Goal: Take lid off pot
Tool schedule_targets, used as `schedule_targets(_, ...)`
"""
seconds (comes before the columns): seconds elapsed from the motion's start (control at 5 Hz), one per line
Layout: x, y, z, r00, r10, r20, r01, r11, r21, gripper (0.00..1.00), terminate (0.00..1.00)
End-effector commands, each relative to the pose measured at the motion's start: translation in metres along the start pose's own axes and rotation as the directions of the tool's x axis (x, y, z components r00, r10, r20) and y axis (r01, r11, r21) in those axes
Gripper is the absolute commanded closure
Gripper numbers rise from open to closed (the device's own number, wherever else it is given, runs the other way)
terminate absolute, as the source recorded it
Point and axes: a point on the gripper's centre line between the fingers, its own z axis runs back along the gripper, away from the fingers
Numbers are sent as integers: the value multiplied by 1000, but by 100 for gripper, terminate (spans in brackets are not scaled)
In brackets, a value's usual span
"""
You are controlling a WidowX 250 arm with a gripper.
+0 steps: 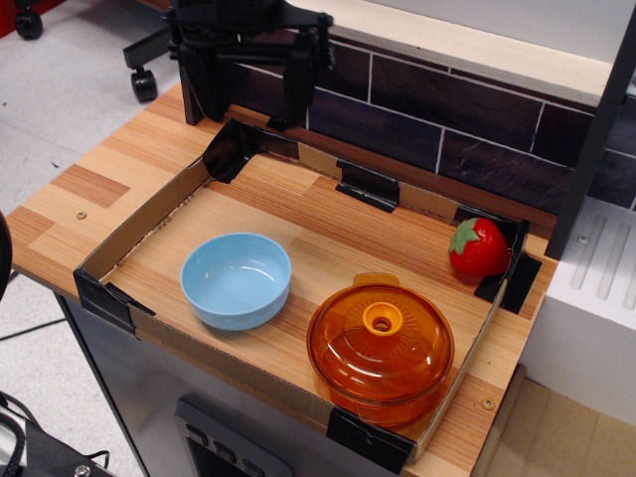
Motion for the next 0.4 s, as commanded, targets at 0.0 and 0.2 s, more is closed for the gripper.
schedule_targets(0.0,-50,-37,8,992,-127,17,128,990,-52,0,0)
schedule_targets(0.2,-70,-51,1,985,-171,28,172,983,-65,0,0)
